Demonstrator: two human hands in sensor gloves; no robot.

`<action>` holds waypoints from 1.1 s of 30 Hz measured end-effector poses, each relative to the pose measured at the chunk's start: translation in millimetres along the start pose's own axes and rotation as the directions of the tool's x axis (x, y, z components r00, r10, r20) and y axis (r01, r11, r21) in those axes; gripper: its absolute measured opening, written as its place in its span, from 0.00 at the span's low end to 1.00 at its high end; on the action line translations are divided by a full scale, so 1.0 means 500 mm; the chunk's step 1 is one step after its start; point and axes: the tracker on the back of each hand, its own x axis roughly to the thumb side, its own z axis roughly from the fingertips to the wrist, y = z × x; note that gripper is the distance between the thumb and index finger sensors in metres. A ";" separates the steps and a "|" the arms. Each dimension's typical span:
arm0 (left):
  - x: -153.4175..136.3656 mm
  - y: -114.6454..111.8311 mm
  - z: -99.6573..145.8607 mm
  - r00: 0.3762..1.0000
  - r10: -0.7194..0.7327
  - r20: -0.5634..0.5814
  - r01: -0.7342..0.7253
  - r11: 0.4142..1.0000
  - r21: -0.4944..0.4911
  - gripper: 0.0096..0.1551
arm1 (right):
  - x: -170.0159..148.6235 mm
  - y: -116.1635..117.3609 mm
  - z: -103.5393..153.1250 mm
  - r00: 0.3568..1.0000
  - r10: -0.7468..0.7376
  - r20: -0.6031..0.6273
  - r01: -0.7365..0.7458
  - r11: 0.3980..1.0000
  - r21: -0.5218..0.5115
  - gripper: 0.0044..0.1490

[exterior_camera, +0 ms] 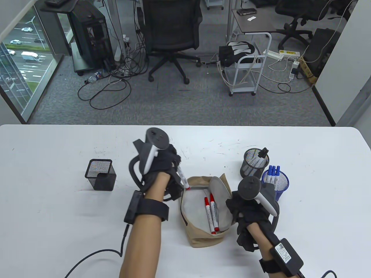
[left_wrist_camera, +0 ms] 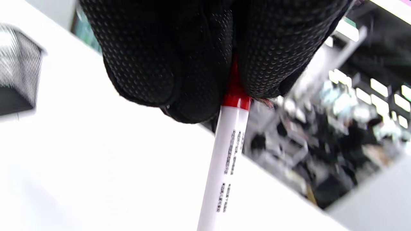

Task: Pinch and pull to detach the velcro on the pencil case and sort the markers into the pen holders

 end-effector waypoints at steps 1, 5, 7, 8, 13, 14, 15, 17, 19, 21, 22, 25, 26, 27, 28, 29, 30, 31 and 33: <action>-0.022 0.033 -0.006 0.999 0.007 -0.034 -0.005 0.998 0.059 0.23 | 0.001 0.001 0.000 1.000 0.005 -0.004 -0.005 1.000 -0.002 0.32; -0.100 0.124 -0.028 0.989 -0.069 -0.133 0.099 0.966 0.237 0.23 | 0.002 0.001 0.000 1.000 0.009 -0.004 -0.009 1.000 -0.003 0.32; -0.133 0.147 -0.037 0.977 -0.110 -0.182 0.161 0.942 0.294 0.22 | 0.003 0.002 -0.001 1.000 0.010 -0.004 -0.010 1.000 -0.001 0.32; -0.150 0.154 -0.043 0.970 -0.133 -0.204 0.192 0.933 0.305 0.23 | 0.003 0.002 0.000 1.000 0.012 -0.003 -0.012 1.000 -0.002 0.32; -0.205 0.152 -0.063 0.942 -0.188 -0.280 0.278 0.903 0.328 0.23 | 0.007 0.004 0.002 1.000 0.022 0.000 -0.022 1.000 -0.007 0.32; -0.212 0.150 -0.066 0.939 -0.195 -0.285 0.286 0.902 0.325 0.23 | 0.007 0.004 0.002 1.000 0.024 0.001 -0.024 1.000 -0.008 0.32; -0.220 0.145 -0.070 0.932 -0.204 -0.300 0.300 0.900 0.318 0.23 | 0.008 0.004 0.002 1.000 0.027 0.001 -0.027 1.000 -0.009 0.32; -0.231 0.138 -0.075 0.926 -0.217 -0.309 0.315 0.896 0.314 0.26 | 0.008 0.005 0.002 1.000 0.027 0.002 -0.027 1.000 -0.008 0.32; -0.231 0.130 -0.078 0.928 -0.217 -0.304 0.308 0.904 0.296 0.29 | 0.008 0.005 0.001 1.000 0.026 0.002 -0.026 1.000 -0.007 0.31; -0.217 0.123 -0.077 0.935 -0.223 -0.275 0.297 0.916 0.268 0.28 | 0.009 0.005 0.001 1.000 0.025 0.002 -0.025 1.000 -0.005 0.32; -0.202 0.117 -0.074 0.943 -0.217 -0.252 0.278 0.931 0.237 0.28 | 0.009 0.005 0.001 1.000 0.026 0.001 -0.026 1.000 -0.005 0.32; -0.143 0.099 -0.057 0.965 -0.203 -0.168 0.233 0.955 0.186 0.27 | 0.010 0.007 0.001 1.000 0.024 0.003 -0.024 1.000 -0.004 0.31; -0.117 0.088 -0.048 0.972 -0.195 -0.130 0.214 0.964 0.156 0.27 | 0.011 0.007 0.002 1.000 0.025 0.003 -0.025 1.000 -0.006 0.32; -0.100 0.081 -0.041 0.976 -0.189 -0.108 0.203 0.970 0.136 0.27 | 0.010 0.008 0.002 1.000 0.025 0.004 -0.025 1.000 -0.007 0.32; -0.071 0.066 -0.028 0.983 -0.175 -0.058 0.180 0.978 0.107 0.27 | 0.010 0.008 0.002 1.000 0.024 0.004 -0.024 1.000 -0.006 0.32; -0.045 0.051 -0.015 0.985 -0.173 -0.020 0.174 0.982 0.078 0.27 | 0.010 0.008 0.001 1.000 0.021 0.004 -0.021 1.000 -0.004 0.32; -0.026 0.039 -0.005 0.985 -0.173 0.003 0.173 0.984 0.052 0.27 | 0.009 0.007 0.001 1.000 0.020 0.003 -0.020 1.000 -0.002 0.32; 0.002 0.019 0.012 0.984 -0.171 0.044 0.171 0.985 0.008 0.27 | 0.008 0.007 0.001 1.000 0.015 0.003 -0.015 1.000 0.000 0.32; 0.042 -0.018 0.037 0.982 -0.161 0.098 0.168 0.983 -0.069 0.27 | 0.008 0.007 0.001 1.000 0.014 0.002 -0.014 1.000 0.000 0.32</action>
